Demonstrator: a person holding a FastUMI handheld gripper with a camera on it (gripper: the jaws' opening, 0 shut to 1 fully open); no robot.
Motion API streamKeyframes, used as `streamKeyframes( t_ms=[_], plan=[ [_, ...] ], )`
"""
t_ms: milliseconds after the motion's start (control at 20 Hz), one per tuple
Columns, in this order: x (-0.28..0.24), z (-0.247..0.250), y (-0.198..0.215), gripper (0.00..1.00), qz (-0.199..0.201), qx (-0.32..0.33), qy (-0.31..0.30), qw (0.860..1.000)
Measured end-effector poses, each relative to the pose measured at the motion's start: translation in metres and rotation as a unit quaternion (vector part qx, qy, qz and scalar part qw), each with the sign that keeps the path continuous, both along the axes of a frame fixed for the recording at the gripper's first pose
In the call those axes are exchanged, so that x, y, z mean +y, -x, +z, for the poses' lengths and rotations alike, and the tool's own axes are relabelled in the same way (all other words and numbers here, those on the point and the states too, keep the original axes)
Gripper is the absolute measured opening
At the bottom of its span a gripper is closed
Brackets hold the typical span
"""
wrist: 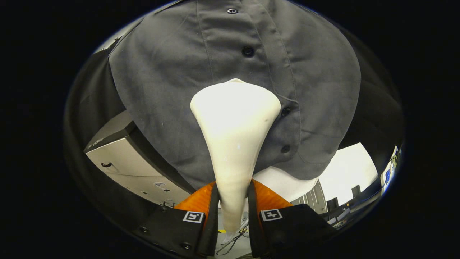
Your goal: Iron the clothes twice with a garment steamer, once on the left side and once on the right side.
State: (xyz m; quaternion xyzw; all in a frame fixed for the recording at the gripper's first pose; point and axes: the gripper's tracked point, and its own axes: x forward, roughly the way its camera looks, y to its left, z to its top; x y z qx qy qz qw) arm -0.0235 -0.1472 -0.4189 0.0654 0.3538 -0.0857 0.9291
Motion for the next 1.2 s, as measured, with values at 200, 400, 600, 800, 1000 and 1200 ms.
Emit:
streamKeyframes(
  t_ms=[200, 400, 600, 800, 1000, 1200],
  plan=[
    [0.003, -0.022, 0.011, 0.44, -0.005, 0.023, -0.010, 1.000],
    [0.000, -0.043, 0.019, 0.44, -0.014, 0.044, -0.014, 0.999],
    [0.001, -0.049, 0.025, 0.44, -0.019, 0.056, -0.016, 0.998],
    [0.003, -0.038, 0.032, 0.44, -0.022, 0.054, -0.016, 0.998],
    [0.001, -0.009, 0.029, 0.44, -0.024, 0.029, -0.016, 0.999],
    [0.001, 0.038, 0.028, 0.44, -0.013, -0.010, -0.012, 1.000]
  ],
)
